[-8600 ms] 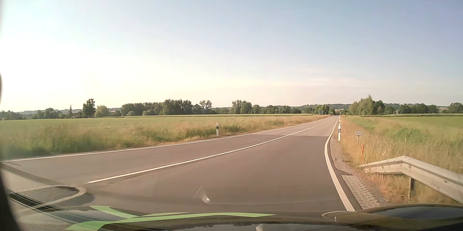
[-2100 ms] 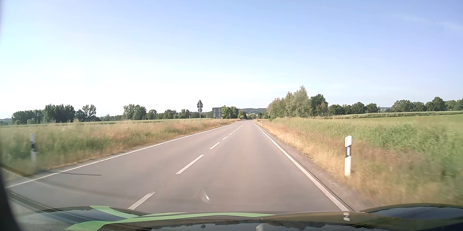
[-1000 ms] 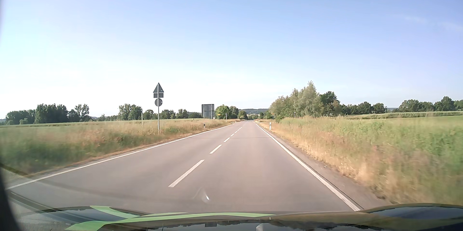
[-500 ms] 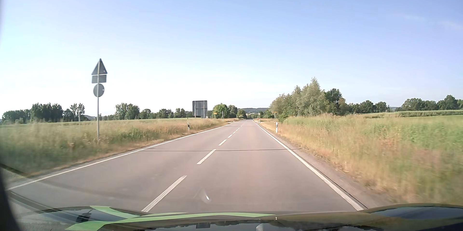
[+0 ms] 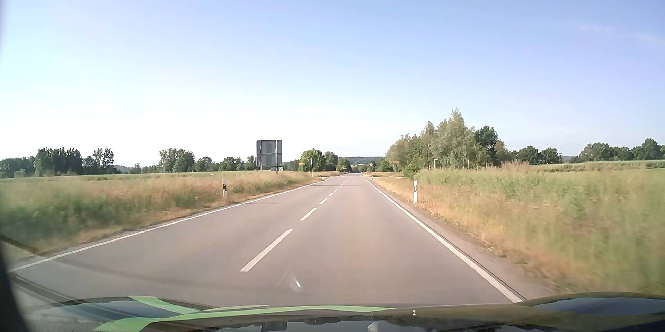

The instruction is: Follow the waypoints while adhering to traffic rules and regulations

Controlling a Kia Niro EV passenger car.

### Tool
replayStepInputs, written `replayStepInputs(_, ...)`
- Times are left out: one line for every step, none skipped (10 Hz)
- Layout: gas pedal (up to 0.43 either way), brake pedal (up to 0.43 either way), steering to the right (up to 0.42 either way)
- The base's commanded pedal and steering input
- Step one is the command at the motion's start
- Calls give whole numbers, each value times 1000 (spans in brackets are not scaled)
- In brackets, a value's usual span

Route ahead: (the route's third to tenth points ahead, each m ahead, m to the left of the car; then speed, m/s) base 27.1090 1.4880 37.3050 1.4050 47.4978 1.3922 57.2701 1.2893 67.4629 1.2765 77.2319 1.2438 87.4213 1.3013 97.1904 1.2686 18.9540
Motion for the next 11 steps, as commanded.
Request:
replayStepInputs(268,0,1)
replayStepInputs(268,0,0)
replayStepInputs(268,0,-3)
replayStepInputs(268,0,-4)
replayStepInputs(268,0,-2)
replayStepInputs(260,0,-1)
replayStepInputs(248,0,-1)
replayStepInputs(248,0,-2)
replayStepInputs(240,0,-2)
replayStepInputs(228,0,-2)
replayStepInputs(228,0,-2)
